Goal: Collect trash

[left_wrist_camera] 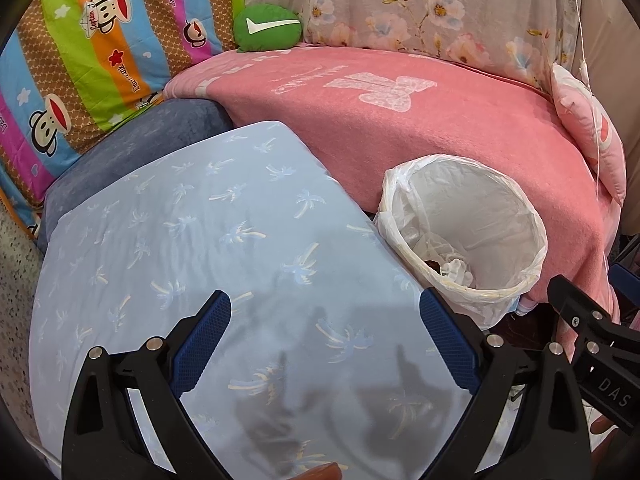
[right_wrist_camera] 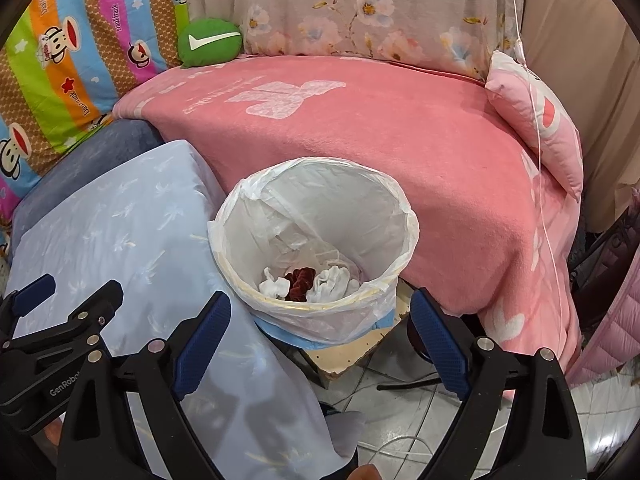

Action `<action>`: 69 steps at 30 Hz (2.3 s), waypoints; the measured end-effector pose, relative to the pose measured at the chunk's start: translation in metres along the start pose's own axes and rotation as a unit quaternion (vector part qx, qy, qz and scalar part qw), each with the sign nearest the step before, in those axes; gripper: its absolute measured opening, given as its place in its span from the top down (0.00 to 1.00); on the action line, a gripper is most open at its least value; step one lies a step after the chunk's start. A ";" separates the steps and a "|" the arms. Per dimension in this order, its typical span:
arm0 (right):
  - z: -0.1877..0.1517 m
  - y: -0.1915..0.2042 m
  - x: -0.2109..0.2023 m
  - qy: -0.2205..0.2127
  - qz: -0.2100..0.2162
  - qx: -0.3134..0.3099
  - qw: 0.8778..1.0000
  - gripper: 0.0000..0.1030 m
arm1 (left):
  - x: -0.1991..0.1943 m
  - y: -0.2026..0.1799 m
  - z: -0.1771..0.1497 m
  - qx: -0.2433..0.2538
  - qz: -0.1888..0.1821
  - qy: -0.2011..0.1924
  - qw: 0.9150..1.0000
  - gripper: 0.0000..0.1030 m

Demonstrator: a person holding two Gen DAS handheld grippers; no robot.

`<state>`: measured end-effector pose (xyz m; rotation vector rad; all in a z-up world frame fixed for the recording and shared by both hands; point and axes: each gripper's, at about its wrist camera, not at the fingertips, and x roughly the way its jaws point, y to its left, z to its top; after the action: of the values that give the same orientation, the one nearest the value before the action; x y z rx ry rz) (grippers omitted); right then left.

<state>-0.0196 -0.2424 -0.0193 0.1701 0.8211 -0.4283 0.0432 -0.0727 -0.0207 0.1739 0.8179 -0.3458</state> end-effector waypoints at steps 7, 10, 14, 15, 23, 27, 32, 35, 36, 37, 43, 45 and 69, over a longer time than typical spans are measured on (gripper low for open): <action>-0.001 -0.004 0.001 0.002 -0.003 0.001 1.000 0.15 | 0.000 -0.006 0.000 0.005 0.001 0.003 1.000 0.11; -0.002 -0.004 0.001 0.002 -0.003 0.002 1.000 0.15 | 0.001 -0.007 0.000 0.007 0.001 0.004 1.000 0.11; -0.002 -0.004 0.001 0.002 -0.003 0.001 1.000 0.15 | 0.000 -0.010 0.000 0.006 0.003 0.003 1.000 0.11; -0.002 -0.004 0.001 0.002 -0.003 0.002 1.000 0.15 | 0.001 -0.010 0.000 0.004 0.003 0.004 1.000 0.11; -0.004 -0.005 0.001 0.004 -0.005 0.001 1.000 0.15 | 0.001 -0.010 0.000 -0.003 0.002 0.007 1.000 0.11; -0.005 -0.005 0.001 0.005 -0.005 0.001 1.000 0.15 | 0.001 -0.011 0.001 -0.003 0.002 0.006 1.000 0.11; -0.005 -0.005 0.001 0.004 -0.004 0.001 1.000 0.15 | 0.001 -0.011 0.001 -0.003 0.001 0.006 1.000 0.11; -0.005 -0.005 0.001 0.005 -0.004 0.001 1.000 0.15 | 0.001 -0.013 0.001 -0.002 0.002 0.006 1.000 0.11; -0.005 -0.004 0.001 0.005 -0.004 0.001 1.000 0.15 | 0.001 -0.013 0.001 -0.002 0.002 0.006 1.000 0.11; -0.005 -0.004 0.001 0.005 -0.004 0.000 1.000 0.15 | 0.001 -0.013 0.001 -0.003 0.001 0.006 1.000 0.11; -0.006 -0.003 0.002 0.007 -0.003 -0.001 1.000 0.15 | 0.001 -0.014 0.001 -0.002 0.001 0.007 1.000 0.11; -0.007 -0.003 0.003 0.008 -0.004 -0.001 1.000 0.15 | 0.002 -0.015 0.000 -0.003 0.003 0.007 1.000 0.11; -0.007 -0.004 0.003 0.008 -0.004 -0.001 1.000 0.15 | 0.001 -0.016 0.000 -0.006 0.002 0.004 1.000 0.11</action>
<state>-0.0243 -0.2451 -0.0256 0.1685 0.8380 -0.4351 0.0375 -0.0879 -0.0214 0.1652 0.8280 -0.3369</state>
